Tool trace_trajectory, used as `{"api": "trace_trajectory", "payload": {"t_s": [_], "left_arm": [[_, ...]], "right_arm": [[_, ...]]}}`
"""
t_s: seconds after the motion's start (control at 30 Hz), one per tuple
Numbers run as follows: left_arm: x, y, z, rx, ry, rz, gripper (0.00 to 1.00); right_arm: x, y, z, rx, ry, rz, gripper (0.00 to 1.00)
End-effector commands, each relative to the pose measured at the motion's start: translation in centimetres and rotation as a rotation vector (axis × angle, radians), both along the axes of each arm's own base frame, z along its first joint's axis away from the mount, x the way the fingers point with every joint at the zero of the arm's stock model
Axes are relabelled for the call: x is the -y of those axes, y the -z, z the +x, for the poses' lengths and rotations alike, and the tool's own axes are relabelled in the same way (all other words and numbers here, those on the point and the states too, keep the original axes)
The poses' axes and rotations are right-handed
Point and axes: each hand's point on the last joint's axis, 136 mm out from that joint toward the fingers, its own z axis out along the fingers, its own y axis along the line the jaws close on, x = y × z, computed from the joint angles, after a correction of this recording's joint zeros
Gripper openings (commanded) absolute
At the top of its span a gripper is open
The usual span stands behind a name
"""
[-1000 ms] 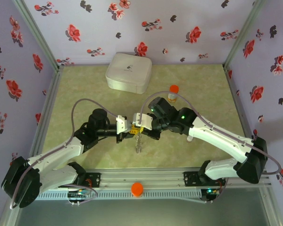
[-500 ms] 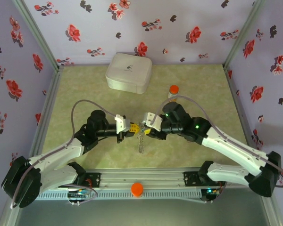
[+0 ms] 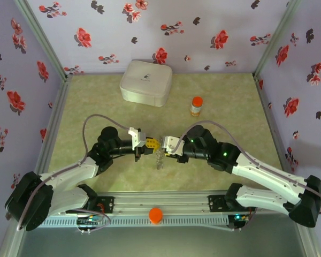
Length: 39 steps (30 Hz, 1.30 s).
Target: Put the keys on the keyring
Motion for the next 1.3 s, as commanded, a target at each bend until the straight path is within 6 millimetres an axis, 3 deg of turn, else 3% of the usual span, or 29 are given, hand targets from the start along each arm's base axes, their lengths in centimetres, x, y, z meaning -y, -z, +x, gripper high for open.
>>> {"api": "trace_trajectory", "payload": {"t_s": [0.0,0.5,0.77,1.17,1.27], "left_arm": [[0.0,-1.0,-0.3,0.018,0.023,-0.042,0.0],[0.0,-1.4,-0.3,0.021,0.022,-0.06,0.0],[0.0,-1.7,-0.1,0.01,0.016,-0.083,0.0],[-0.3,-2.8,1.0,0.025,-0.055,-0.124,0.0],[-0.3,-2.7,0.9,0.024,-0.055,-0.123,0.0]], "right_arm": [[-0.1,-1.4,0.6,0.111,0.005,0.021,0.29],[-0.3,-1.2,0.7,0.191,-0.004,-0.019,0.15],[-0.4,-1.1,0.5,0.196,-0.014,-0.026,0.0],[-1.5,0.7,-0.6,0.217,-0.069,-0.061,0.0],[-1.5,0.1,-0.3,0.21,-0.036,-0.031,0.06]]}}
